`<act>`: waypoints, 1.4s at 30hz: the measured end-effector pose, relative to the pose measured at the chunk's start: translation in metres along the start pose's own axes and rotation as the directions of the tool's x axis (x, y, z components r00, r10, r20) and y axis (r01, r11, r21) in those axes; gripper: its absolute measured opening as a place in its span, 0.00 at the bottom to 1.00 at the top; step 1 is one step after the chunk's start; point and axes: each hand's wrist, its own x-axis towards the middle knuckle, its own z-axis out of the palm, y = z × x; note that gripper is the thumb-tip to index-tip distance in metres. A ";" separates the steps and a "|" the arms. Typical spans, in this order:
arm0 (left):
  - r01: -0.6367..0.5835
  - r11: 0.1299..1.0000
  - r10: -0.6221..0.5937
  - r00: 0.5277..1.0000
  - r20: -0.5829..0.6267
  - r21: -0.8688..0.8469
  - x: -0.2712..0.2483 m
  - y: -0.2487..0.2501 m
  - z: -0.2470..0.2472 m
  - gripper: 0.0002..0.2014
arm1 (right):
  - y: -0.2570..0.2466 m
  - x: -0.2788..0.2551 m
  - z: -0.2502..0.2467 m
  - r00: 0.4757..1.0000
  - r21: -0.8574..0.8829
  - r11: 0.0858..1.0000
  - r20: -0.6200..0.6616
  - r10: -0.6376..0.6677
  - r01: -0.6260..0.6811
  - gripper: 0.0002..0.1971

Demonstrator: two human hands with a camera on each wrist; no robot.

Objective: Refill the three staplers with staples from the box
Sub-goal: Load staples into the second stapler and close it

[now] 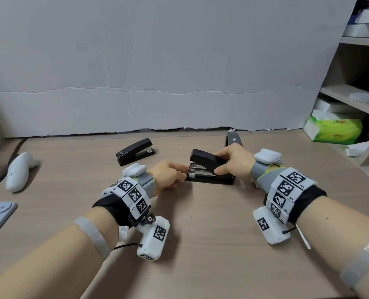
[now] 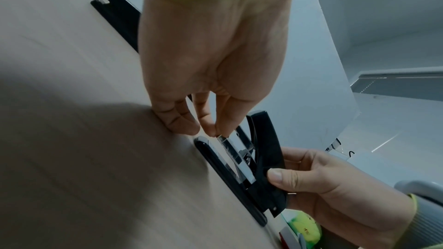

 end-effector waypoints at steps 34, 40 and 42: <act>-0.107 0.992 0.102 0.993 0.062 0.072 -0.008 -0.001 0.005 0.14 | 0.000 -0.014 -0.001 0.999 0.024 0.999 -0.023 0.032 -0.032 0.14; -0.162 0.942 0.199 0.975 -0.100 0.293 -0.002 -0.001 -0.004 0.06 | 0.003 -0.016 -0.006 1.000 -0.007 1.000 0.002 0.017 -0.017 0.12; -0.166 0.912 0.247 0.953 -0.178 0.375 0.000 -0.002 -0.013 0.02 | 0.004 -0.017 -0.007 1.000 -0.014 1.000 -0.003 0.017 -0.017 0.11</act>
